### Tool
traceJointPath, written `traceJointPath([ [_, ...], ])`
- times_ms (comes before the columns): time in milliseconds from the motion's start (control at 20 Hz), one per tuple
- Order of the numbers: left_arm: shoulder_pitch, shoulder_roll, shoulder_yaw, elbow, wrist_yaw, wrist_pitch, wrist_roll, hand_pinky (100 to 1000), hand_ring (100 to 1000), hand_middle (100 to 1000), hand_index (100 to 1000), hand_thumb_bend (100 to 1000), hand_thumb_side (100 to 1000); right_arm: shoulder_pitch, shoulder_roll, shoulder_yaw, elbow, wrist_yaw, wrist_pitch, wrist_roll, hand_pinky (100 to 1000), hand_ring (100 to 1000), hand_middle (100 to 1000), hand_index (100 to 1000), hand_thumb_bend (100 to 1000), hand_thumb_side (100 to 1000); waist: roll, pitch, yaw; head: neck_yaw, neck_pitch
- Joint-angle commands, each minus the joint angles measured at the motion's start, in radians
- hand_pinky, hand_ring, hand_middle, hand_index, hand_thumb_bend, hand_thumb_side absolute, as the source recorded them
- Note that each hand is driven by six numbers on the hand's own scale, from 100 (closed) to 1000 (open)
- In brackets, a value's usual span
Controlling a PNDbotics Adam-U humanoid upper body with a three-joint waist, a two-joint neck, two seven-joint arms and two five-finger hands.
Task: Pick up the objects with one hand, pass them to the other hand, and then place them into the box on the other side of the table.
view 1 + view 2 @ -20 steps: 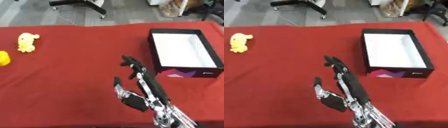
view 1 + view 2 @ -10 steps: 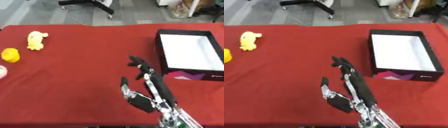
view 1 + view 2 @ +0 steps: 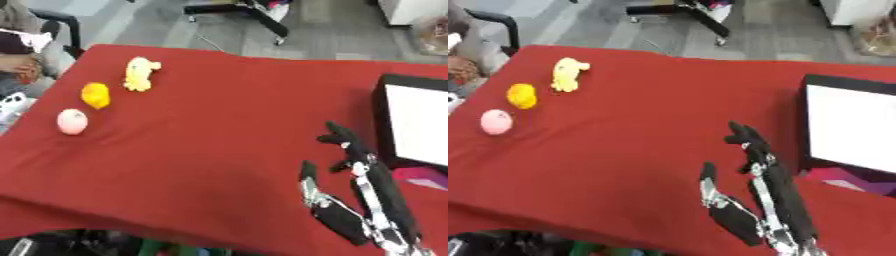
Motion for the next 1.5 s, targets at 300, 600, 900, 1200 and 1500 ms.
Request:
traceJointPath([
  [300,-0.113,0.104,-0.045,0.402,-0.278,-0.022,0.078,860,746,765,920,288,386,-0.011,-0.014,-0.003,-0.021,0.001,-0.003,0.007,571,1000,788,1000,100,620,0.001,-0.012,-0.009,-0.008,-0.003],
  [600,-0.196,0.132,-0.078,0.627,-0.369,0.0,0.107,864,747,768,918,294,417,-0.011,-0.015,0.0,-0.021,0.0,-0.003,0.009,571,1000,788,1000,100,623,0.003,-0.011,-0.016,-0.031,-0.003],
  [900,-0.321,0.17,-0.16,0.95,-0.419,0.089,0.138,858,744,764,911,284,428,-0.009,-0.019,0.003,-0.021,0.0,-0.003,0.014,572,1000,789,1000,100,622,0.007,-0.015,-0.023,-0.04,-0.003],
  [1200,-0.373,0.182,-0.313,1.249,-0.288,0.124,0.264,850,736,754,897,248,398,-0.013,-0.021,0.007,-0.021,-0.001,-0.005,0.018,571,1000,788,1000,100,624,0.012,-0.014,-0.033,-0.035,-0.003],
  [1500,-0.369,0.186,-0.407,1.331,-0.167,0.08,0.336,846,731,749,891,214,379,-0.014,-0.022,0.009,-0.021,-0.001,-0.005,0.019,571,1000,788,1000,100,624,0.015,-0.015,-0.037,-0.034,-0.003],
])
